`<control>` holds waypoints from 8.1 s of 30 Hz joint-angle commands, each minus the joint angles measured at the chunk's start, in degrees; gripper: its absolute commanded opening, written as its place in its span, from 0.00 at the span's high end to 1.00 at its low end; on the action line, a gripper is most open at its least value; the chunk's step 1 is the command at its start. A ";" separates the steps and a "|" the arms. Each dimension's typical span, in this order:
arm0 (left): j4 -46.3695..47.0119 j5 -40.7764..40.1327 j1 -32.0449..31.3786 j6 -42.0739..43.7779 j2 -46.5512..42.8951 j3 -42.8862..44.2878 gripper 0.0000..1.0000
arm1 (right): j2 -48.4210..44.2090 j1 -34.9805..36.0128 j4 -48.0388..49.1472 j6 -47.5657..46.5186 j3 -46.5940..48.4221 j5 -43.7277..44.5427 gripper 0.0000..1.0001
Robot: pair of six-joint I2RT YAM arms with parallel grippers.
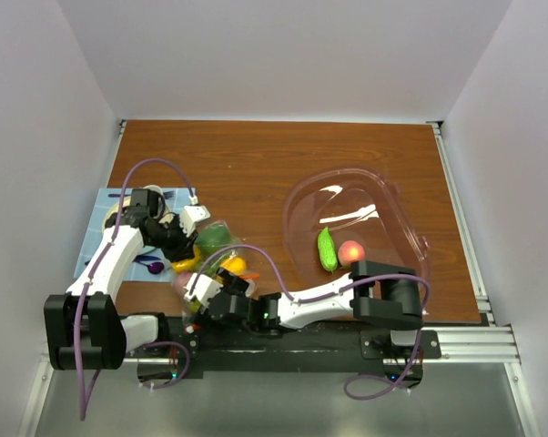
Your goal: Open the zip-top bag and remove the fake food
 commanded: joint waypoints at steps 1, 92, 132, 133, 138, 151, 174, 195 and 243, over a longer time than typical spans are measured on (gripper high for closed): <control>-1.06 1.09 -0.55 -1.41 -0.37 -0.67 0.73 | 0.56 0.59 4.69 -3.21 3.63 1.83 0.01; 3.25 -26.42 -2.14 -17.41 -3.97 3.81 1.00 | -36.80 -12.69 -29.88 21.30 -6.10 11.33 0.97; -4.83 -14.39 -7.85 -17.06 -5.11 6.53 1.00 | -3.48 -7.75 -0.85 19.81 2.67 15.10 0.28; -5.09 -13.77 -8.63 -16.79 -5.20 6.71 1.00 | -3.83 -7.84 -0.76 20.16 2.23 15.19 0.28; -5.36 -12.27 -10.31 -15.65 -5.56 6.53 1.00 | -5.59 -7.84 -0.23 20.25 -0.05 16.59 0.28; -1.50 -14.72 -16.36 -15.03 -0.37 1.62 1.00 | -7.88 -8.54 6.89 19.81 -5.33 15.90 0.28; 0.00 -18.51 -19.89 -12.75 5.61 -0.50 1.00 | 4.87 -14.79 11.45 22.88 -5.86 5.35 0.46; 3.51 -20.62 -19.89 -15.47 6.13 -0.59 1.00 | -18.86 -11.80 6.98 23.67 -20.98 5.97 0.82; 2.90 -19.56 -22.52 -17.49 9.03 0.12 1.00 | 1.35 -10.83 12.25 10.59 1.17 -12.32 0.28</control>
